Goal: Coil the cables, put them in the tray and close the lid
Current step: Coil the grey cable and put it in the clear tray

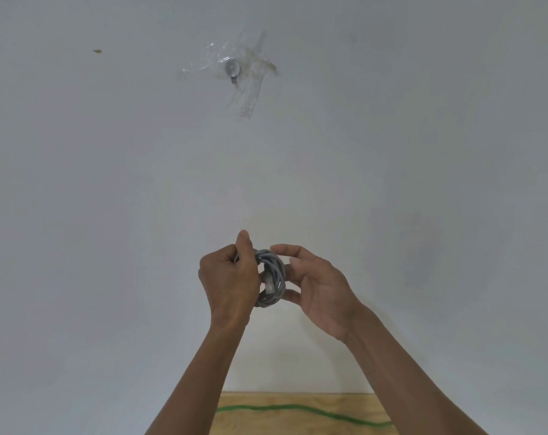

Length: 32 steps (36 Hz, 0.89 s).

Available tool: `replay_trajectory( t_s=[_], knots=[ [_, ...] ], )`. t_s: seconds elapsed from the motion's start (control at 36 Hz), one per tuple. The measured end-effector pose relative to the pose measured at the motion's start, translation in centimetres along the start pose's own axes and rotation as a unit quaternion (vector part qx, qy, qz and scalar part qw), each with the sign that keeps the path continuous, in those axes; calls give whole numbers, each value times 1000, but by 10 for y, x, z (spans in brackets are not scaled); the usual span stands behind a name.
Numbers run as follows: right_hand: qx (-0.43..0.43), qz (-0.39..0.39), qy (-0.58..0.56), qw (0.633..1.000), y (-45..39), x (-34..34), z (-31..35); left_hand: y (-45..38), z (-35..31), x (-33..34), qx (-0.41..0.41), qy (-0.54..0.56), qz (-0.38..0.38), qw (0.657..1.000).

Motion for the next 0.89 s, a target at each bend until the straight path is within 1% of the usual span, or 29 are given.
replay_trajectory(
  t_s=[0.11, 0.22, 0.28, 0.36, 0.39, 0.42, 0.44, 0.5, 0.56, 0.61, 0.67, 0.78, 0.83, 0.89],
  knots=[
    [-28, 49, 65, 996, 1, 12, 0, -1, 2, -1, 19, -2, -21, 1000],
    [-55, 68, 167, 982, 4, 15, 2, -5, 6, -1, 21, 7, 2, 1000],
    [-74, 74, 212, 972, 5, 15, 4, -7, 8, -2, 15, 5, 13, 1000],
    [-126, 73, 295, 944, 10, 20, 7, -9, 13, -4, 11, 3, 11, 1000],
    [-149, 64, 326, 931, 12, 21, 8, -11, 15, -6, 6, 2, 6, 1000],
    [-184, 48, 369, 910, 15, 23, 11, -14, 17, -7, 1, 0, 0, 1000],
    [-231, 31, 420, 877, 17, 24, 15, -17, 21, -9, -7, -2, -5, 1000],
    [-318, 7, 510, 799, 24, 29, 18, -21, 26, -12, -27, 2, -19, 999],
    [-349, 6, 571, 743, 27, 34, 13, -23, 29, -13, -42, 4, -25, 999],
    [-360, 3, 601, 714, 29, 37, 7, -21, 29, -11, -40, 0, -21, 999],
    [-379, -16, 590, 713, 30, 37, 9, -20, 27, -12, -28, -12, -30, 999],
    [-407, -54, 518, 751, 35, 29, 23, -18, 24, -17, 9, -41, -40, 998],
    [-384, -59, 511, 767, 36, 23, 21, -16, 23, -17, 13, -43, -39, 998],
    [-322, -65, 513, 793, 32, 13, 11, -16, 25, -15, 6, -45, -35, 998]
  ],
)
Point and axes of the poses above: each hand's wrist, its own y-axis away from the middle knuckle, its own x-axis out of the palm, z = x × y, the point moved 6 cm from there along -y, towards the middle knuckle, and after that the axes turned 13 degrees about -x, right-handed, at the moved point
